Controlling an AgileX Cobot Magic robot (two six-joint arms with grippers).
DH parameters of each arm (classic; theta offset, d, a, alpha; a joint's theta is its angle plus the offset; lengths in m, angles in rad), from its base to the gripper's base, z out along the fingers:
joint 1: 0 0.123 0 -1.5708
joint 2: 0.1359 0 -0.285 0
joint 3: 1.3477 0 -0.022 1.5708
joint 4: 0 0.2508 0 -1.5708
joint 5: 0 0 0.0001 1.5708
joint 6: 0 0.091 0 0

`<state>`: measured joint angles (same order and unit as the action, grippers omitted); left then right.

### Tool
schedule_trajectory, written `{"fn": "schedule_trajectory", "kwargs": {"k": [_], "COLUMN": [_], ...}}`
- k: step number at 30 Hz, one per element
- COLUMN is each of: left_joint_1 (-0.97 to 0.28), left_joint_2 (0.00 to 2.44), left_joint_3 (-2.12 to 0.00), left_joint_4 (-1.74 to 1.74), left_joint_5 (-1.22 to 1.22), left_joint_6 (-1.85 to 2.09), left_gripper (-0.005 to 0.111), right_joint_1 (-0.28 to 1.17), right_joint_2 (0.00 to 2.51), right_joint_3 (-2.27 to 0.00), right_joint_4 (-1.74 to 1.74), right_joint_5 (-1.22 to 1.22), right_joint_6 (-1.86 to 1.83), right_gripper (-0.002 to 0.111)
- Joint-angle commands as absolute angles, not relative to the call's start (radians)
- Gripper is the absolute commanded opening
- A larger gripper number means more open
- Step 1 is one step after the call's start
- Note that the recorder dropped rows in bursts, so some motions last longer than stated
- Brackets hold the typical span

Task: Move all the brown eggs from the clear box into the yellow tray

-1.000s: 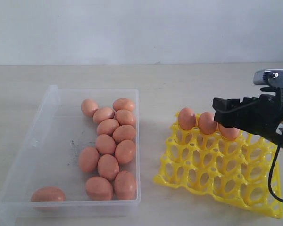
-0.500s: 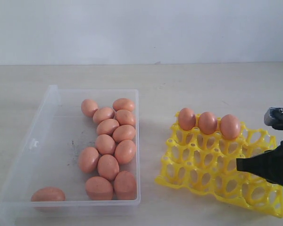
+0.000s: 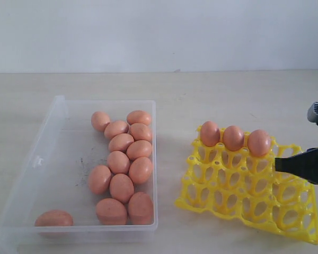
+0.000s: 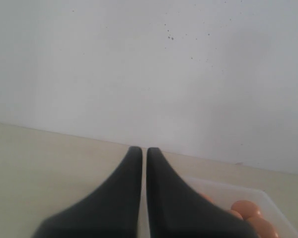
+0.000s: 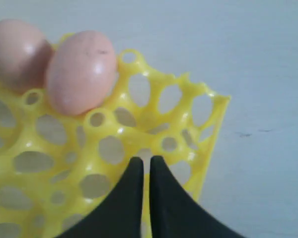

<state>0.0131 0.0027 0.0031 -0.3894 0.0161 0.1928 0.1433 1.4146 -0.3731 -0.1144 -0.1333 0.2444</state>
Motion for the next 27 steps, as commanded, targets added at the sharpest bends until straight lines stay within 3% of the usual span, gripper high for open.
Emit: {"fn": "schedule_trajectory", "kwargs": {"k": [1,20,27], "left_joint_1": [0.015,0.015,0.015], "left_joint_2": [0.0,0.0,0.0], "left_joint_3": [0.0,0.0,0.0], "left_joint_4": [-0.4,-0.4,-0.4], "left_joint_5": [0.0,0.0,0.0], "left_joint_6": [0.185,0.185,0.185], "left_gripper": [0.004,0.004,0.004], "right_joint_1": [0.03,0.031,0.033], "right_joint_2": [1.408,1.721,1.696], "right_joint_3": [-0.372,-0.502,-0.461], "right_joint_4": [-0.097,-0.09,-0.229], "right_joint_5": [-0.105,-0.323,-0.616], "right_joint_6": [0.211,0.211,0.321], "right_gripper": [0.0,0.0,0.0]}}
